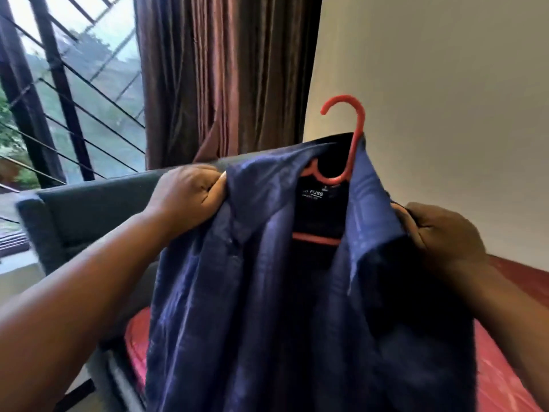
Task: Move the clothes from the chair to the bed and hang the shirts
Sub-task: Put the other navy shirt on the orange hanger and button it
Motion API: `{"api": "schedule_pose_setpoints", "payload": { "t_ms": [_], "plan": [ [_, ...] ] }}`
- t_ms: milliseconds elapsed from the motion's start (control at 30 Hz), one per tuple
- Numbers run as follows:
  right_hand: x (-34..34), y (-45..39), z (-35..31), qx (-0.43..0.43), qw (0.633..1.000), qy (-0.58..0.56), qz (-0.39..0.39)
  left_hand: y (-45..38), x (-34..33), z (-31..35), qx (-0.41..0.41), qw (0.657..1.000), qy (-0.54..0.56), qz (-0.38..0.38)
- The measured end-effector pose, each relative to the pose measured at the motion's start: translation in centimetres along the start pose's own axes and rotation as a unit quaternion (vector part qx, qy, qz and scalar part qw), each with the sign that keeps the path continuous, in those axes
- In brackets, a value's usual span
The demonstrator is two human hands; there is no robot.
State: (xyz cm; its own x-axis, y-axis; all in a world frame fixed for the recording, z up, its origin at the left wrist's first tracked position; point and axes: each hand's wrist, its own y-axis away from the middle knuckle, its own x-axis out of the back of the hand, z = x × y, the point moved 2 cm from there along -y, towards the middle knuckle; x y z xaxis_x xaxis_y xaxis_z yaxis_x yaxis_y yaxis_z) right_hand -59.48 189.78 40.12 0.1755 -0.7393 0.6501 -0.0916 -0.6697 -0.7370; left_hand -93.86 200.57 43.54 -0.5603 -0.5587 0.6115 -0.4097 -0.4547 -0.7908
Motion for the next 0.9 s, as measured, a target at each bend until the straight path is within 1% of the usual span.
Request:
{"api": "schedule_pose_setpoints", "payload": {
  "t_ms": [100, 233, 333, 433, 467, 533, 567, 667, 733, 767, 800, 833, 867, 900],
  "plan": [
    [-3.8, -1.4, 3.5, 0.001, 1.0, 0.015, -0.011, -1.8, -5.2, -0.4, 0.023, 1.0, -0.017, -0.006],
    [-7.3, -2.4, 7.5, -0.004, 1.0, 0.006, -0.027, -2.7, -10.0, -0.1, 0.027, 0.999, 0.005, -0.022],
    [-9.8, -1.1, 9.9, -0.018, 0.999, 0.007, -0.041, -1.3, -13.2, -0.1, -0.031, 0.997, 0.011, -0.073],
    [-13.8, 1.6, 12.2, -0.024, 0.996, 0.032, -0.074, 0.5, -17.6, -0.6, -0.106, 0.986, 0.022, -0.13],
    [-15.4, 2.3, 13.1, -0.039, 0.995, 0.034, -0.091, 0.7, -19.8, -1.3, -0.123, 0.981, 0.03, -0.15],
    [-18.3, 2.9, 14.6, -0.082, 0.989, 0.031, -0.117, 0.7, -23.9, -2.6, -0.138, 0.971, 0.045, -0.192],
    [-19.8, 2.8, 15.4, -0.102, 0.986, 0.034, -0.125, 0.5, -26.1, -3.4, -0.142, 0.968, 0.05, -0.201],
    [-25.5, -0.7, 18.6, -0.122, 0.982, 0.054, -0.132, -1.6, -34.8, -6.6, -0.151, 0.967, 0.049, -0.197],
    [-31.5, -4.6, 22.2, -0.118, 0.979, 0.08, -0.145, -4.4, -43.1, -9.7, -0.121, 0.97, 0.022, -0.208],
    [-34.1, -6.2, 24.2, -0.125, 0.974, 0.113, -0.153, -5.8, -47.1, -10.9, -0.096, 0.97, -0.013, -0.222],
    [-37.0, -7.3, 26.3, -0.159, 0.964, 0.149, -0.151, -6.8, -51.4, -12.1, -0.049, 0.969, -0.05, -0.238],
    [-39.4, -8.0, 28.4, -0.218, 0.952, 0.172, -0.131, -7.7, -54.9, -12.8, 0.02, 0.964, -0.085, -0.251],
    [-42.0, -7.8, 30.3, -0.293, 0.936, 0.166, -0.107, -7.6, -58.3, -13.0, 0.108, 0.954, -0.093, -0.263],
    [-44.1, -6.7, 31.4, -0.373, 0.915, 0.13, -0.085, -6.6, -60.8, -12.5, 0.199, 0.94, -0.062, -0.268]
  ]
}}
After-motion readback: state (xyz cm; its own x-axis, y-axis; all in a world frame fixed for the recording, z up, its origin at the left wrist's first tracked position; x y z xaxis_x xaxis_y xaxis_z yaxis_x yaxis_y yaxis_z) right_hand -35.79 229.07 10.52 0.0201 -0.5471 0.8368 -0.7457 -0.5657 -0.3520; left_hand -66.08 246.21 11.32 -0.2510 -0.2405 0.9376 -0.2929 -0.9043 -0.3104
